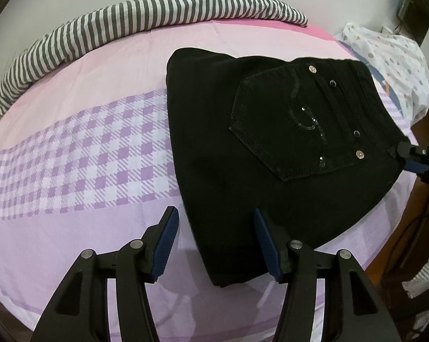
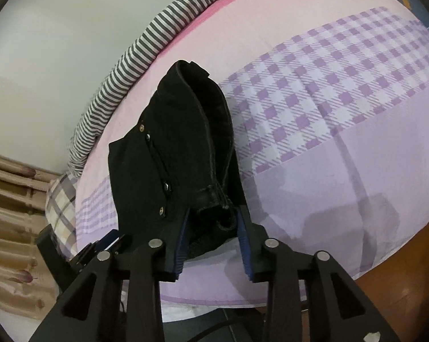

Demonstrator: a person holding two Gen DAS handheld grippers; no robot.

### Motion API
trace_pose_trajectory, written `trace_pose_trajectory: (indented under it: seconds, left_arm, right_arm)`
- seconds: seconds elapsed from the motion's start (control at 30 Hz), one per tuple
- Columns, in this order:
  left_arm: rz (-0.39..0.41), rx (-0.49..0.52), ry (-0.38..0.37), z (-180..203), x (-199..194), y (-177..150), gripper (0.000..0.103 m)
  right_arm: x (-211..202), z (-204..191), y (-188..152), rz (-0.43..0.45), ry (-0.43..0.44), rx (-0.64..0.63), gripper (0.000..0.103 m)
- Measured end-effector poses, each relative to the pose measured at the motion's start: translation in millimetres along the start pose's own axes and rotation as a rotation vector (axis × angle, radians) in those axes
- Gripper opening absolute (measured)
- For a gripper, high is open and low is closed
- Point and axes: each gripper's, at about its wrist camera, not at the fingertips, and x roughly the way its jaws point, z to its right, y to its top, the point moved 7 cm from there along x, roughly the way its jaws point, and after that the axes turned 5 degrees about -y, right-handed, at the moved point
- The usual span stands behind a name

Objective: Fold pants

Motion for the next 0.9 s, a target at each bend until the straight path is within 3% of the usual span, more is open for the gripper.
trace_pose_trajectory:
  seconds: [0.13, 0.2, 0.23, 0.4, 0.57, 0.77, 0.9]
  left_arm:
    - [0.014, -0.076, -0.103, -10.6, -7.6, 5.4, 0.056]
    - [0.047, -0.12, -0.156, -18.8, -16.1, 10.9, 0.058]
    - [0.055, -0.13, -0.17, -21.3, -18.0, 12.6, 0.058]
    - [0.045, -0.25, -0.246, -44.5, -14.5, 20.5, 0.059]
    - [-0.035, -0.351, -0.306, -52.6, 9.1, 20.5, 0.059]
    - [-0.044, -0.35, -0.338, -46.4, 17.3, 32.3, 0.059]
    - [-0.047, -0.329, -0.365, -40.8, 23.0, 42.3, 0.059]
  right_arm:
    - [-13.2, 0.9, 4.8, 0.011, 0.024, -0.02, 0.046]
    - [-18.2, 1.3, 9.6, 0.011, 0.057, -0.032, 0.068]
    - [-18.7, 1.3, 12.6, 0.0, 0.076, -0.044, 0.07]
    - [-5.9, 8.4, 31.8, -0.051, 0.115, -0.064, 0.07]
    - [17.6, 12.5, 44.9, -0.106, 0.148, -0.054, 0.07]
    - [40.2, 6.7, 47.8, -0.183, 0.207, -0.087, 0.069]
    - [56.1, -10.3, 47.7, -0.23, 0.27, -0.135, 0.059]
